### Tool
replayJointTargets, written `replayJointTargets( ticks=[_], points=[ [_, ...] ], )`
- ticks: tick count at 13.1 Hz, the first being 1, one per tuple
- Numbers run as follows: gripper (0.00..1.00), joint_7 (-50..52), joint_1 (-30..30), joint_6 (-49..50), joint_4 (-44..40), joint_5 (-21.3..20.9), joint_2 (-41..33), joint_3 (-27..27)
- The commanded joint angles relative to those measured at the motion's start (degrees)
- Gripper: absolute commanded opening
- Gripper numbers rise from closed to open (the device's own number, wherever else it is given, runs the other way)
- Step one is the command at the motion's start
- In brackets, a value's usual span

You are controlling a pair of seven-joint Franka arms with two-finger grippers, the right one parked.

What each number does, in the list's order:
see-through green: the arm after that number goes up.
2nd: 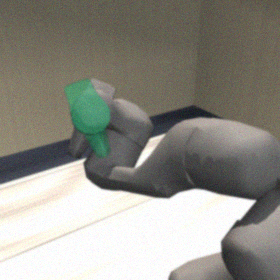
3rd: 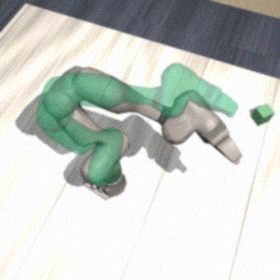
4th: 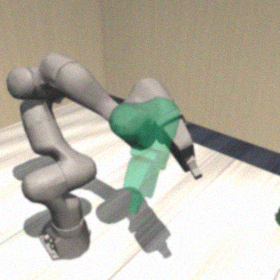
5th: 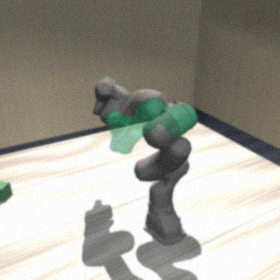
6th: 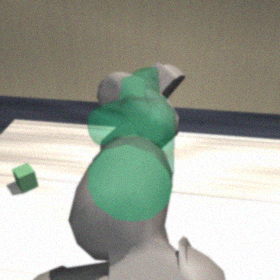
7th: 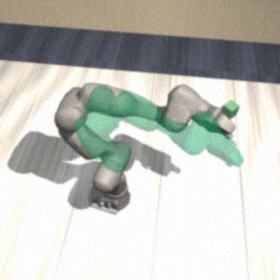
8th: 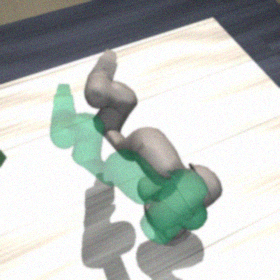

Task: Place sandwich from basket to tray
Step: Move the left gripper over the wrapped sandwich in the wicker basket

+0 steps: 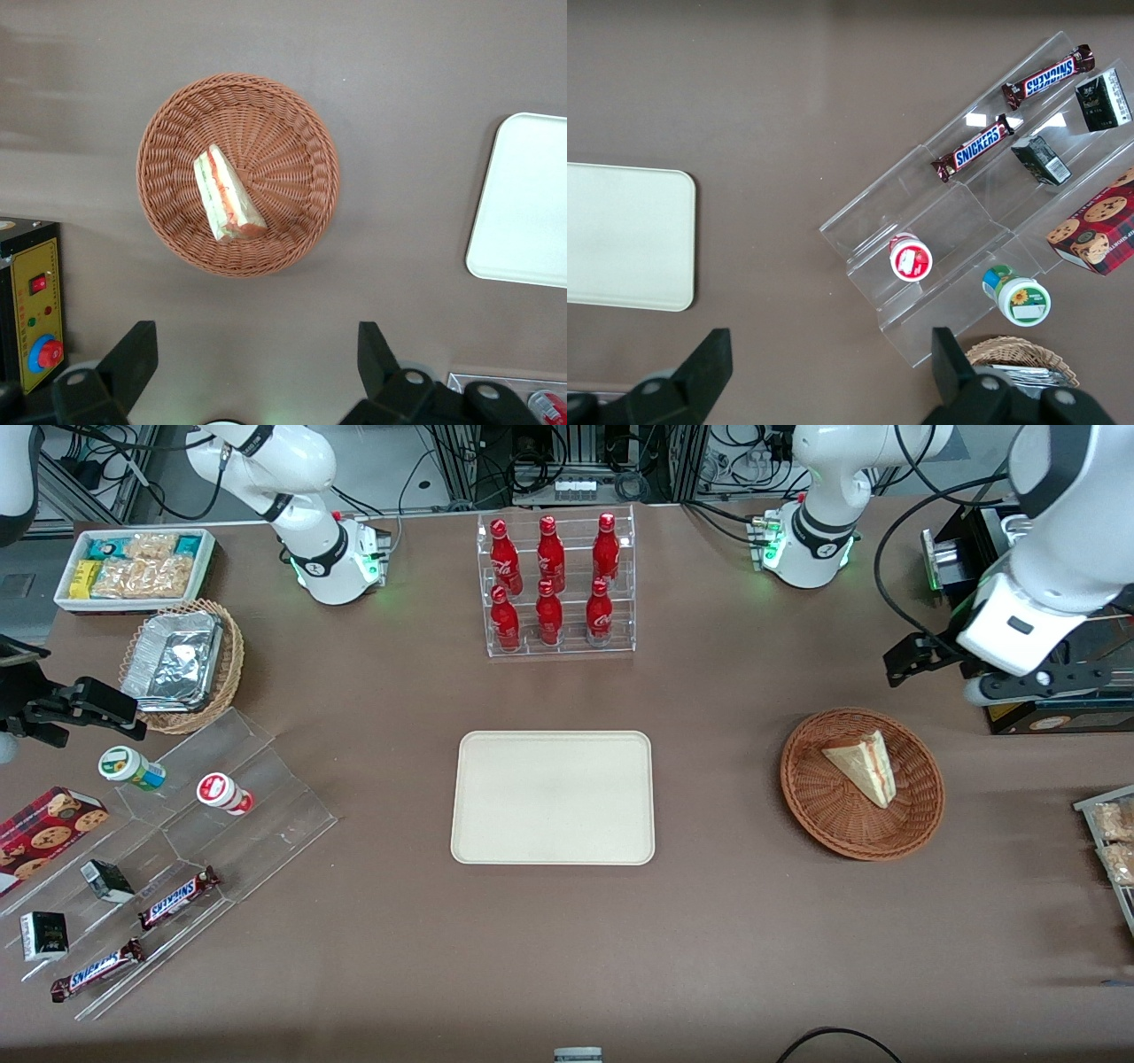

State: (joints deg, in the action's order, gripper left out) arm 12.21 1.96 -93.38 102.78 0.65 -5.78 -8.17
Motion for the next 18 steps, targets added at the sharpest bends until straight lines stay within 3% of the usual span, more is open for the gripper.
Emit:
replayJointTargets(
  ticks=[1, 7, 9, 12, 18],
  points=[
    [1.00, -1.30, -1.00, 3.02, -2.41, 1.10, 0.42, 0.79],
    [1.00, 5.61, 1.98, -0.29, 2.66, 0.23, 2.71, 1.32],
    [1.00, 15.00, 2.25, -8.09, 9.59, 0.14, 2.45, 1.32],
    [1.00, 18.28, 3.57, -22.32, 23.12, 0.22, -0.01, 1.32],
    [1.00, 27.85, 4.19, -41.50, 34.31, 0.14, 2.96, 1.32]
  ],
)
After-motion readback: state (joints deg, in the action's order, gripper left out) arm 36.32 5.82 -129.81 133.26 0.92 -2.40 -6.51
